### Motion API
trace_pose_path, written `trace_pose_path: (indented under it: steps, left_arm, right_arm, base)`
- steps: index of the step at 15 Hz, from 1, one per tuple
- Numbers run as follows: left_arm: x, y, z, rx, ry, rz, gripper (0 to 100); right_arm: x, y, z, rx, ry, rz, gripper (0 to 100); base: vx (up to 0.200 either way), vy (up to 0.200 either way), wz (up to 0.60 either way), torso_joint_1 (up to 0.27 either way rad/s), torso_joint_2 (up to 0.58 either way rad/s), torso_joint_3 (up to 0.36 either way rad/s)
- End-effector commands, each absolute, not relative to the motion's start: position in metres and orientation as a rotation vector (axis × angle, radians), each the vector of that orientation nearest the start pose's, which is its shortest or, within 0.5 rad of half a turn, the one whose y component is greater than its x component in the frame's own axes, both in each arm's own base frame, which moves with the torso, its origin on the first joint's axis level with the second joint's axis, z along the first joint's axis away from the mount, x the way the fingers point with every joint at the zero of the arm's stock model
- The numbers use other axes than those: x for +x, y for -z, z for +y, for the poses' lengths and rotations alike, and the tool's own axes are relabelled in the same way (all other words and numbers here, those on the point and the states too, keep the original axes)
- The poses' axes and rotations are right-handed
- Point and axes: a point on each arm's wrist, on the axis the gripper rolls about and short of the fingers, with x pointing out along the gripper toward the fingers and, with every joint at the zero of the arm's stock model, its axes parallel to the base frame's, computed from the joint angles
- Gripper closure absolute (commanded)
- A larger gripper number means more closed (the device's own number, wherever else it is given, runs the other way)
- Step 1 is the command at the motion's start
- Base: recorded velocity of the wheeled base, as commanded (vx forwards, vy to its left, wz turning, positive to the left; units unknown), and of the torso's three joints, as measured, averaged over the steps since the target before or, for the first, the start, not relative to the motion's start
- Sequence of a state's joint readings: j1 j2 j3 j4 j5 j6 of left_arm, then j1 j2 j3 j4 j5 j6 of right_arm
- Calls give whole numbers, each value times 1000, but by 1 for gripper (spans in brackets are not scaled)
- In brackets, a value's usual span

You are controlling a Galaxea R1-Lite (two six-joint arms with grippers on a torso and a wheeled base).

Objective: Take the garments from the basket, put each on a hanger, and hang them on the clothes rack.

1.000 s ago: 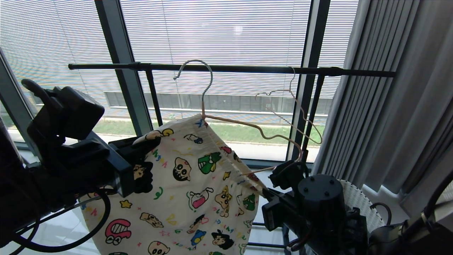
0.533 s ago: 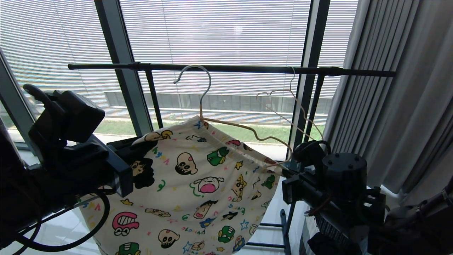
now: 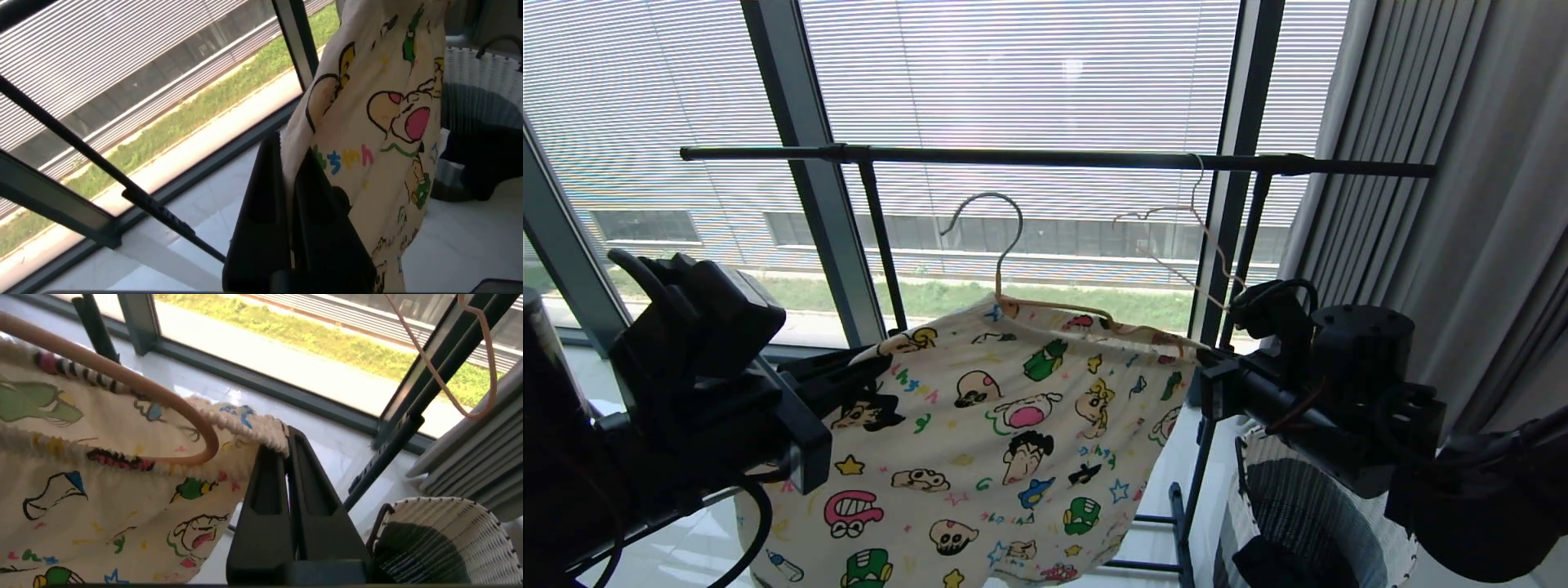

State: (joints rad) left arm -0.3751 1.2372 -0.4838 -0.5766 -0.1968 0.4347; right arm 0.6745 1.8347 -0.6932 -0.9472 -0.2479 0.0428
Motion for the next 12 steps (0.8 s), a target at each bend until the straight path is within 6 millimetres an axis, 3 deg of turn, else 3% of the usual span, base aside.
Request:
trace_pose_path:
  steps: [1,4,7,10,12]
  left_arm:
    - [166,-195,-70,444,610,73,100]
    - [166,-193,-70,446,610,79,100]
    - [171,-184,-72,444,612,129,100]
    - [185,-178,-66,451,508,161,100]
    - [203,-177,-63,449,406,121,100]
  right_arm:
    - [255,-146,195,-43,-419,172,100]
    - [257,-149,194,-39,-423,160,100]
    - [252,-177,194,-47,-510,152,100]
    - [234,-193,196,-71,-571,143,100]
    - [206,-203,206,-74,-660,133,100]
  base:
    - [0,0,0,0,0,0]
    - [0,0,0,0,0,0]
    - [0,0,0,0,0,0]
    - [0,0,0,0,0,0]
    - [0,0,0,0,0,0]
